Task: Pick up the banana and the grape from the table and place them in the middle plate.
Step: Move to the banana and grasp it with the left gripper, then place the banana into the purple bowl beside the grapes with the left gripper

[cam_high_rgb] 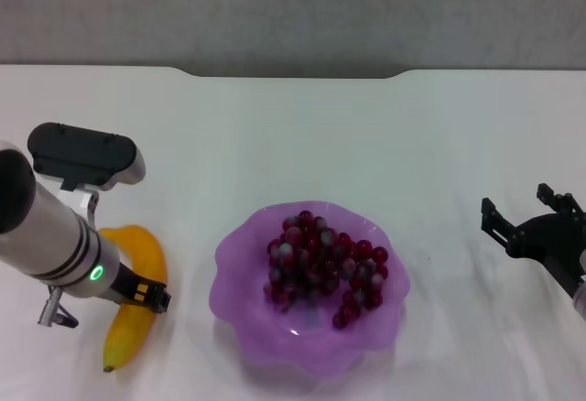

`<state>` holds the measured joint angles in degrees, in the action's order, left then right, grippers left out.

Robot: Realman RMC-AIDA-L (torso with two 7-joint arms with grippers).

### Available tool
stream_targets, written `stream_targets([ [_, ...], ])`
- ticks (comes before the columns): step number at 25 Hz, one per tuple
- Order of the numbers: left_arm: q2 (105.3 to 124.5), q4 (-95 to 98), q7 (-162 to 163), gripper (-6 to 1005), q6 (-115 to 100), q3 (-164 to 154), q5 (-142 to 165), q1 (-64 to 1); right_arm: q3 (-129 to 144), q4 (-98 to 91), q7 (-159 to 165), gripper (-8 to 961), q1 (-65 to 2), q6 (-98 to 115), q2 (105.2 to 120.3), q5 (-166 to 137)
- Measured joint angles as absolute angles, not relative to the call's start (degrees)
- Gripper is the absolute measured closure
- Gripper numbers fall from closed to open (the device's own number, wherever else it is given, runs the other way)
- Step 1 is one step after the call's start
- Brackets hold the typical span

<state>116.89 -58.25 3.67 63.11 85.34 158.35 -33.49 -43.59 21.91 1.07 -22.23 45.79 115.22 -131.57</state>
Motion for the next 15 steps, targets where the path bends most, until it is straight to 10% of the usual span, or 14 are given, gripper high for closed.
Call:
stream_targets([
  [5,116.88,-58.32,3.91,500,62.4,85.34,158.37,-33.31,-43.59,21.83,1.05,76,-22.23,45.79,115.22,-131.57],
  [15,116.64,-77.74,0.58,501,68.46,93.39,155.52,-24.59,-43.6,21.53,1.05,76,-22.02,45.8,115.22,-131.56],
])
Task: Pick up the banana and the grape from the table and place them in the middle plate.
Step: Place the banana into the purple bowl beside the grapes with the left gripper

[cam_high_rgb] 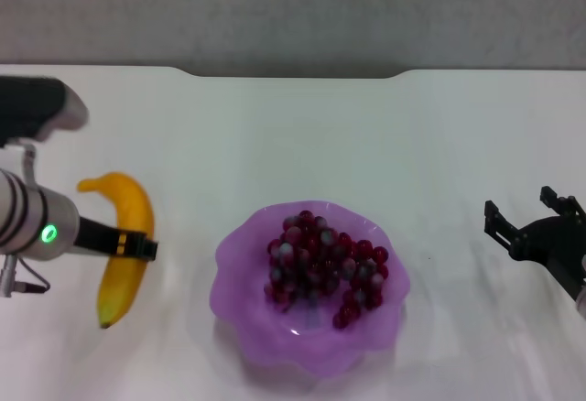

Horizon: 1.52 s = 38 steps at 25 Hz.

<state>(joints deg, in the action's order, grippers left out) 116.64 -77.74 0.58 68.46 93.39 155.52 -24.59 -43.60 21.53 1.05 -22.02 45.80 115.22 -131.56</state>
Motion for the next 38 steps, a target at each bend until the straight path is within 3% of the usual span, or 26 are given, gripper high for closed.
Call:
stream_targets([
  [7,116.82,-84.51,-2.96,500,70.47,95.55,141.72,-21.12,-43.6,21.44,1.05,76,-22.0,45.79,115.22,-131.57],
  [20,117.06,-71.63,-16.86,496,57.43,91.16,108.74,-16.45,-43.63,21.32,1.05,76,-22.15,45.79,115.22,-131.57],
  [38,116.91,-53.38,-39.32,491,53.28,90.76,86.88,-20.27,-43.59,21.27,1.05,76,-22.72,45.79,115.22,-131.57],
])
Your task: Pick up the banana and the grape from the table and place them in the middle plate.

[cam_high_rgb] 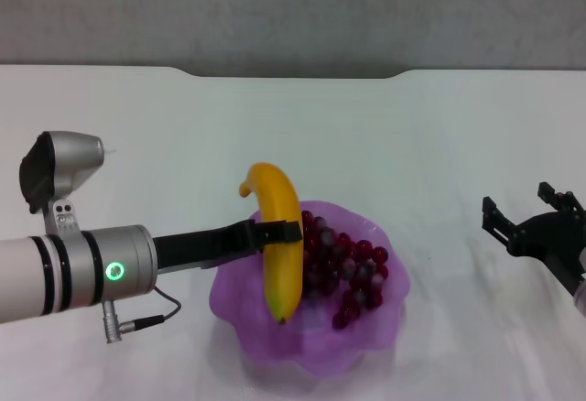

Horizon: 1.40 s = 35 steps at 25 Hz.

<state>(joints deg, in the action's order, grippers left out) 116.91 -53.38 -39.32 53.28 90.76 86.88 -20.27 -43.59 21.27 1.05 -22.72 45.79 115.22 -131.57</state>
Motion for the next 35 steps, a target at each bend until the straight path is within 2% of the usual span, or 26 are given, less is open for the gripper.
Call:
stream_targets([
  [9,116.99,-49.17,-45.8,489,53.28,90.57,83.46,-21.23,-43.59,21.28,-0.37,76,-22.77,45.79,115.28,-131.57],
  [15,117.01,-47.97,-48.68,338,52.93,90.16,80.86,-21.18,-43.59,21.36,-0.4,76,-22.77,45.79,115.4,-131.48],
  [17,117.01,-47.91,-49.66,108,53.09,90.29,79.64,-21.14,-43.59,21.34,-0.4,76,-22.77,45.79,115.4,-131.36],
  [35,116.97,-53.87,-64.33,92,52.13,94.72,74.71,-17.82,-43.6,21.26,-0.44,76,-22.4,45.89,115.31,-131.36],
])
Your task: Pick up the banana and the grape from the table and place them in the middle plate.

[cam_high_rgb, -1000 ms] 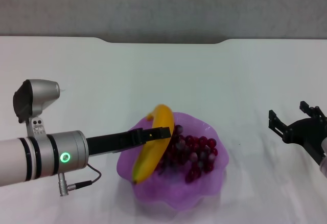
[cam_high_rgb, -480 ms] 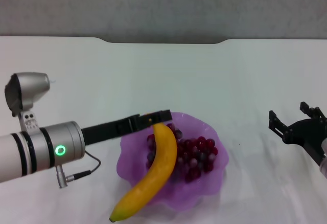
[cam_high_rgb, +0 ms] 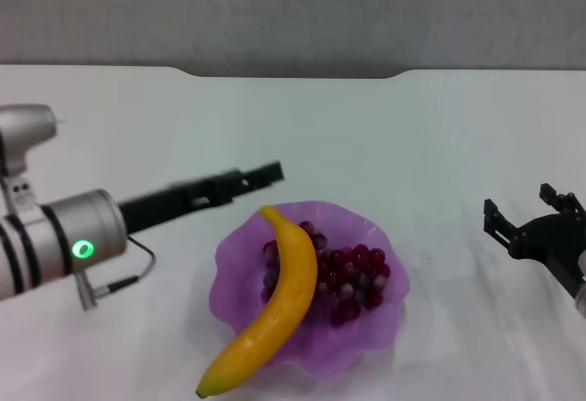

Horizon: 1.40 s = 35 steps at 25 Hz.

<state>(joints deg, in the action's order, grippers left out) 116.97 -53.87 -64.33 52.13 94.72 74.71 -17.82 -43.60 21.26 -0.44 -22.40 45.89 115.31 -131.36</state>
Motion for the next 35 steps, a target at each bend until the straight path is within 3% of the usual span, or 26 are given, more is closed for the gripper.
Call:
stream_targets([
  [6,117.03,-55.37,-83.26,94,49.24,99.2,68.06,-13.96,-43.59,21.38,-0.45,76,-22.45,45.95,115.31,-131.49],
  [13,117.58,-46.27,-127.91,97,47.24,96.97,42.27,-10.13,-43.59,21.59,-0.44,76,-22.5,46.3,115.31,-131.57],
  [21,117.61,-30.26,-162.77,96,49.45,89.61,14.13,-13.01,-43.02,21.79,-0.44,76,-22.73,46.44,115.31,-131.57],
  [35,117.41,-14.2,-158.69,97,50.97,89.7,-0.46,-20.37,-42.98,21.46,-3.28,76,-22.77,47.97,115.57,-131.13],
])
